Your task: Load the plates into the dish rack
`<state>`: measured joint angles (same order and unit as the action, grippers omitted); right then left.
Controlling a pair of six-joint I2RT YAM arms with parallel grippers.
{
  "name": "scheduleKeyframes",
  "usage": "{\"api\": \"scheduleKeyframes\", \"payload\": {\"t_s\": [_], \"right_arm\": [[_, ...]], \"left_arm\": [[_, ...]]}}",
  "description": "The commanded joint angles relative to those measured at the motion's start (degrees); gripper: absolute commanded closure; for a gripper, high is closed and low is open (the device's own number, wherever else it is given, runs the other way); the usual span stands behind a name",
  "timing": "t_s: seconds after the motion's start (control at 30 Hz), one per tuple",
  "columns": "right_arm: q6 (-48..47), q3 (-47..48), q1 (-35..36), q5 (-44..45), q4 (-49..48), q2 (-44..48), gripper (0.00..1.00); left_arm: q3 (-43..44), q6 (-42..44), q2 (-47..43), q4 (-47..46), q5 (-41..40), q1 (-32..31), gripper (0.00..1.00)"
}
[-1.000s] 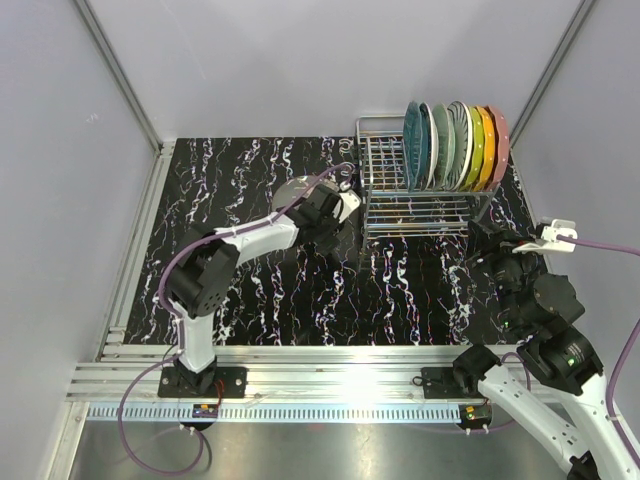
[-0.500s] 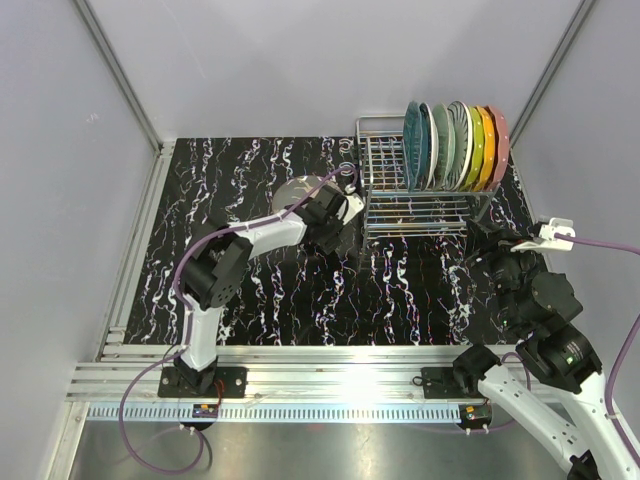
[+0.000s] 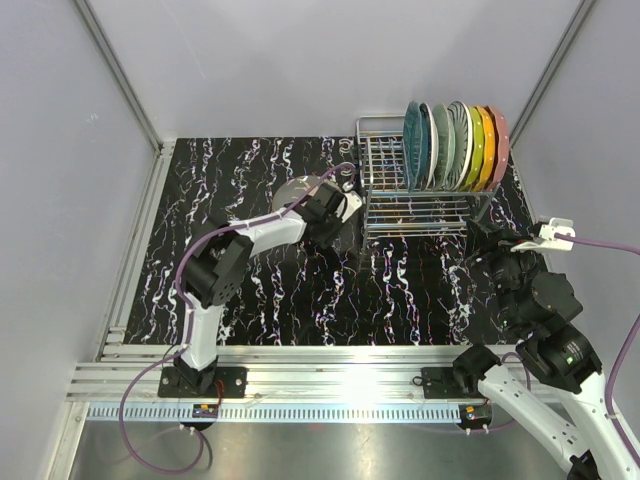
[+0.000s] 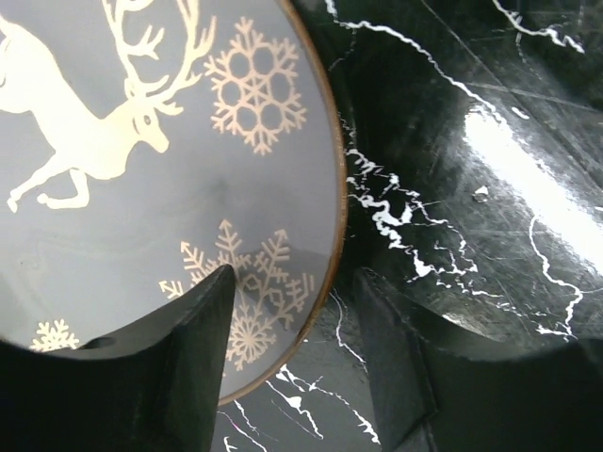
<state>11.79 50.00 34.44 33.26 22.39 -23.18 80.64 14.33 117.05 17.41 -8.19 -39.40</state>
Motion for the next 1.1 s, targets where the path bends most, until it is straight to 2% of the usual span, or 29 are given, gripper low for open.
{"api": "scheduleKeyframes", "payload": {"t_s": [0.0, 0.13, 0.33, 0.8, 1.07], "right_arm": [[0.0, 0.3, -0.2, -1.2, -1.6, -0.2, 0.52], [-0.1, 0.2, -0.2, -0.9, -1.7, 0.2, 0.52], [0.0, 0.2, -0.2, -1.2, -1.6, 0.4, 0.52], [0.3, 0.2, -0.2, -2.2, -1.5, 0.2, 0.52], [0.5, 0.2, -0.2, -2.8, -1.4, 0.0, 0.52]], "left_arm": [[0.0, -2.6, -0.2, 0.7, 1.9, 0.5, 0.49], [-2.1, -5.3, -1.5, 0.8, 0.9, 1.0, 0.65], [-2.9, -6.1, -1.7, 2.2, -2.2, 1.1, 0.77], [-6.4, -11.2, -7.2, 5.5, -1.8, 2.2, 0.94], [-8.4, -13.6, -9.2, 8.1, -2.3, 2.3, 0.98]]}}
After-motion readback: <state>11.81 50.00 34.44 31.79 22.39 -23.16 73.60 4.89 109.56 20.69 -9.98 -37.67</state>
